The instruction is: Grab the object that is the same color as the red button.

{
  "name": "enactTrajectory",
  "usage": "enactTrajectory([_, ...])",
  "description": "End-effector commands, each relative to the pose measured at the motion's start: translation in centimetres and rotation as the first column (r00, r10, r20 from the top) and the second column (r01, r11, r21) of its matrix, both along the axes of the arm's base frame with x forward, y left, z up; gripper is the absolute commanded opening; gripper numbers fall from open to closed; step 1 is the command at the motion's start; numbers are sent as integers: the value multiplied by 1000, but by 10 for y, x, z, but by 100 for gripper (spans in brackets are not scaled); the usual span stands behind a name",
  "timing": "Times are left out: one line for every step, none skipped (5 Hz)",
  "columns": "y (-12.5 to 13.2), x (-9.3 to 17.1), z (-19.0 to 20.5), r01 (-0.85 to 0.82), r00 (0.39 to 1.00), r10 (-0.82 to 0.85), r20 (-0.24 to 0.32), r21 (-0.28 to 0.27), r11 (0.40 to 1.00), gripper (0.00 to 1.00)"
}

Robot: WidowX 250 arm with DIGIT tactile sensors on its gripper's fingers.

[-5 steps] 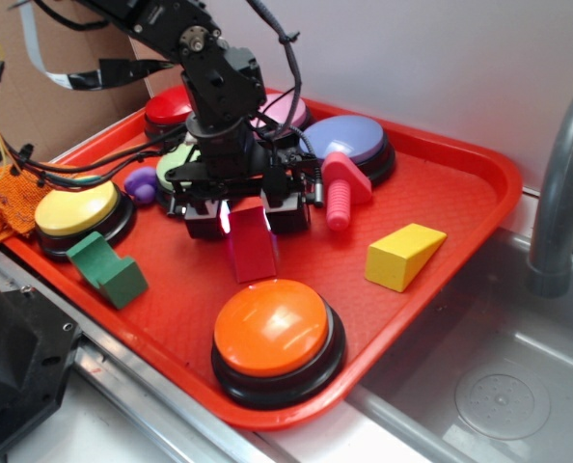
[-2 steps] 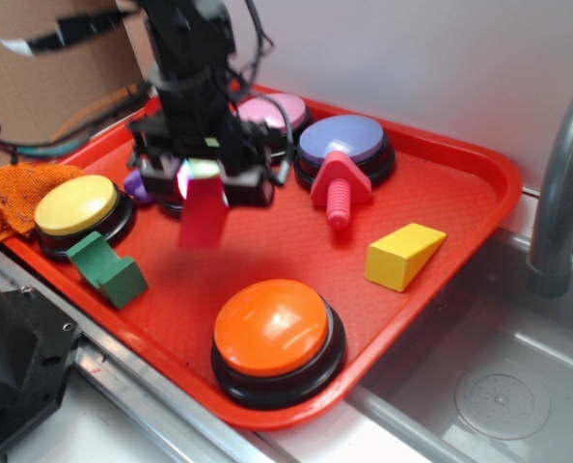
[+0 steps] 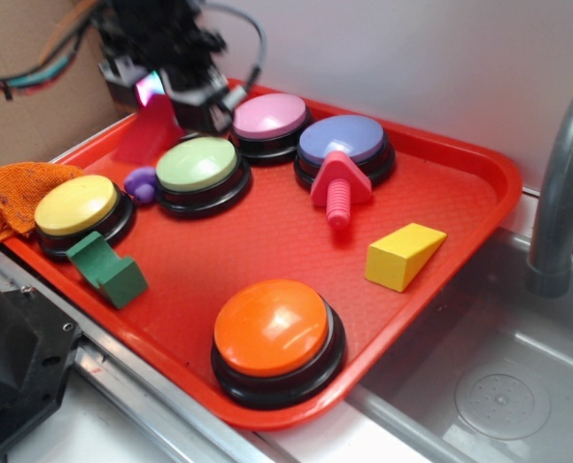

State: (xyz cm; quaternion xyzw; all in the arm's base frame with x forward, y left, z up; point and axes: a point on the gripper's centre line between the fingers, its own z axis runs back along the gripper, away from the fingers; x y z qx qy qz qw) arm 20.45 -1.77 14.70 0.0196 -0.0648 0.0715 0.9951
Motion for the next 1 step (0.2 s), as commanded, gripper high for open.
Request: enactTrajectory([19, 6, 29, 28, 999, -26, 33, -51, 998, 0])
